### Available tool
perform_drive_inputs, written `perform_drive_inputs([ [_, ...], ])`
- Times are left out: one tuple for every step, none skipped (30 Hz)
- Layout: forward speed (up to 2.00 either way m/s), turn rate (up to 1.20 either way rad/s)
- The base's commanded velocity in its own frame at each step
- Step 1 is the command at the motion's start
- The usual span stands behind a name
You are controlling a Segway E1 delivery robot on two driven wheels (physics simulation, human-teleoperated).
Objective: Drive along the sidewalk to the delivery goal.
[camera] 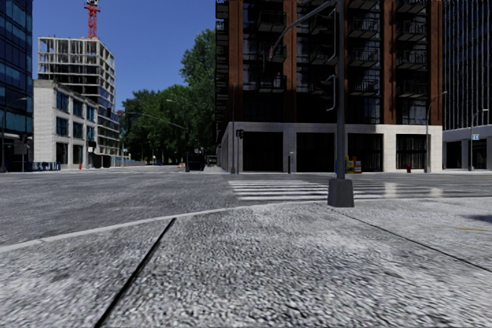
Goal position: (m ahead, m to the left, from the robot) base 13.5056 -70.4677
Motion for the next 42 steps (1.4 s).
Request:
perform_drive_inputs([
  [1.74, -0.36],
  [1.74, -0.39],
  [1.74, -0.41],
  [1.74, -0.43],
  [1.74, -0.44],
  [1.74, -0.44],
  [1.74, -0.45],
  [1.74, -0.46],
  [1.74, -0.47],
  [1.74, -0.48],
  [1.74, -0.48],
  [1.74, -0.48],
  [1.74, -0.48],
  [1.74, -0.48],
  [1.74, -0.48],
  [1.74, -0.48],
  [1.74, -0.49],
  [1.74, -0.49],
  [1.74, -0.49],
  [1.74, -0.49],
  [1.74, -0.49],
  [1.74, -0.50],
  [1.74, -0.50],
  [1.74, -0.50],
  [1.74, -0.51],
  [1.74, -0.51],
  [1.74, -0.51],
  [1.74, -0.51],
  [1.74, -0.51],
  [1.74, -0.52],
  [1.74, -0.52],
  [1.74, -0.52],
  [1.74, -0.52],
  [1.74, -0.52],
  [1.74, -0.52],
  [1.74, -0.53],
  [1.74, -0.55],
  [1.74, -0.56],
  [1.74, -0.57],
  [1.74, -0.57],
  [1.74, -0.57],
  [1.74, -0.57],
])
